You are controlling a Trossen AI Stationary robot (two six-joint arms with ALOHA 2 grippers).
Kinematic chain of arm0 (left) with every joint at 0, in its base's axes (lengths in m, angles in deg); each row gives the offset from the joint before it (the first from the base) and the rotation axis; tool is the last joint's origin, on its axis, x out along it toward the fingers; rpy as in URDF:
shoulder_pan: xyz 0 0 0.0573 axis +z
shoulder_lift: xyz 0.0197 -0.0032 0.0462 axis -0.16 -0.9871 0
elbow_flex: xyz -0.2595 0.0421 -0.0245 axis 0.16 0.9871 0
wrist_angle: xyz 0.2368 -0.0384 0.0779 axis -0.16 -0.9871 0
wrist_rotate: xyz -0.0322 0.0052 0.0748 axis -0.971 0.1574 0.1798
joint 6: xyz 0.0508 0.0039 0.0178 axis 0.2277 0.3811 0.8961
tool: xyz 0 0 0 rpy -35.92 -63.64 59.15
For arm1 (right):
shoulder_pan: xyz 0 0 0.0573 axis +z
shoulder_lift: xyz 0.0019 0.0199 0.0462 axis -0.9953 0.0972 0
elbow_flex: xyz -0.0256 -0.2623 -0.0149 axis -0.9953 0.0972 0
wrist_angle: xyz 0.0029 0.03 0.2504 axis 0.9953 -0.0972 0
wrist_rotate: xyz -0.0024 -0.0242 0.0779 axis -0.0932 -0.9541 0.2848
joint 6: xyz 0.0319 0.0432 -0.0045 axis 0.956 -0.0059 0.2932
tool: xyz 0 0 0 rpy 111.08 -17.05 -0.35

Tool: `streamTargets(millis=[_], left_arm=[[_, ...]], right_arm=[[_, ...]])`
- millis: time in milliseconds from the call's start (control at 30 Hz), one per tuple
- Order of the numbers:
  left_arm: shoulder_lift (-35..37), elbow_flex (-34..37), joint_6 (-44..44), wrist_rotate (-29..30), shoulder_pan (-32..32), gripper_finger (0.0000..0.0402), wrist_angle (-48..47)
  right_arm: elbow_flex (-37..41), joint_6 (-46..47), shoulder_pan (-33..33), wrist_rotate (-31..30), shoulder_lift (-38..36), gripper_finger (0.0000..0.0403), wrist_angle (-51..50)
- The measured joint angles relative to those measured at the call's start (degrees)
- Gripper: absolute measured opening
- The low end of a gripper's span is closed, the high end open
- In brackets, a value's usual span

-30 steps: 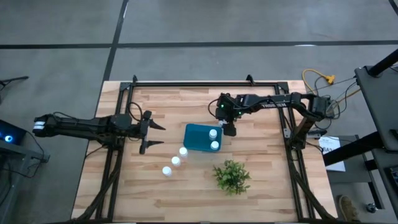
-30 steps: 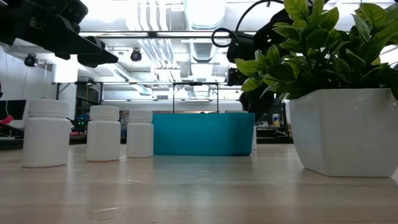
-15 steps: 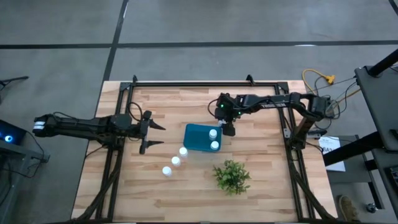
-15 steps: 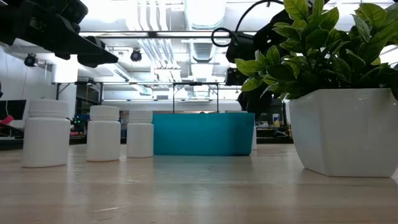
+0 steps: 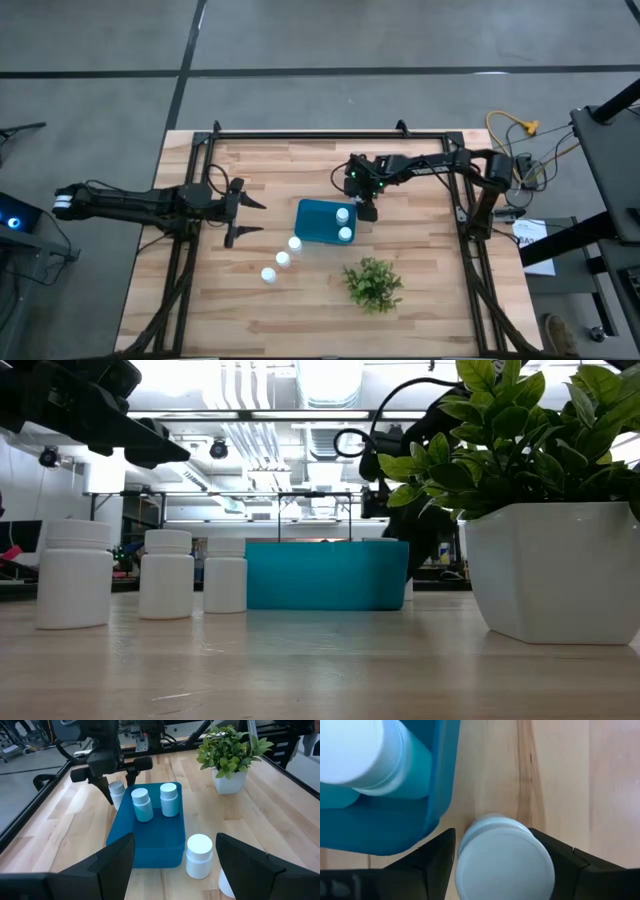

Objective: Pick and place pill bottles into a basket
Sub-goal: Put the white pill bottle in the blue bin

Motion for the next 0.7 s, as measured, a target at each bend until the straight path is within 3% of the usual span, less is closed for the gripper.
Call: streamTargets(millis=[700], left_arm=[[0.0, 0.0, 0.0, 0.0, 0.0, 0.0261, 0.0]], right_arm=[[-2.7, 0.0, -0.2, 0.0, -0.3, 0.0224, -3.3]])
